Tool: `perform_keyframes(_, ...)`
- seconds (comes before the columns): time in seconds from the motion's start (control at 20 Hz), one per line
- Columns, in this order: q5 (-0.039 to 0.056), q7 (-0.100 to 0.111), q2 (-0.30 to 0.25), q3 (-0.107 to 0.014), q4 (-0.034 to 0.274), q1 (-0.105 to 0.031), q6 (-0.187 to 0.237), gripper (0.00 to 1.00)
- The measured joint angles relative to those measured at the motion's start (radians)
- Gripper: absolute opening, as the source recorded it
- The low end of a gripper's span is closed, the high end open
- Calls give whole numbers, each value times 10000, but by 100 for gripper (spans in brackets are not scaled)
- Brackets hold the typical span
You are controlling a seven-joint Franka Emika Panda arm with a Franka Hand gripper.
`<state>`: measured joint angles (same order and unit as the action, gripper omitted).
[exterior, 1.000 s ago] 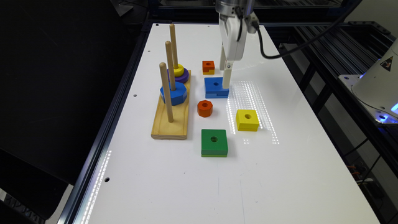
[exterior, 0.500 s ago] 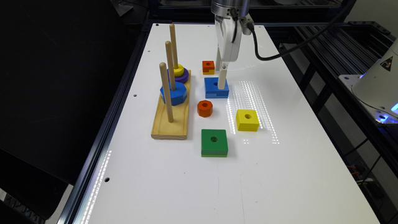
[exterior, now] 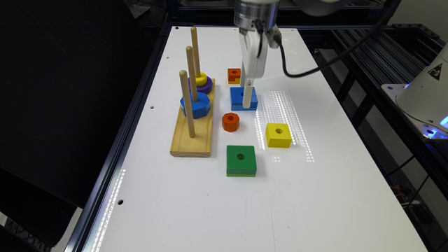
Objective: Pick up blue block.
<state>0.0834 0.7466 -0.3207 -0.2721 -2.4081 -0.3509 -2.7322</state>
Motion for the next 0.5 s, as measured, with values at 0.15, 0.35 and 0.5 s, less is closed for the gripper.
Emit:
perform_keyframes(0.15, 29, 5, -148, 15, 166, 4, 18, 100)
perform_keyframes(0.35, 30, 6, -147, 20, 170, 5, 18, 100)
perform_keyframes(0.5, 30, 6, -147, 24, 172, 5, 17, 100)
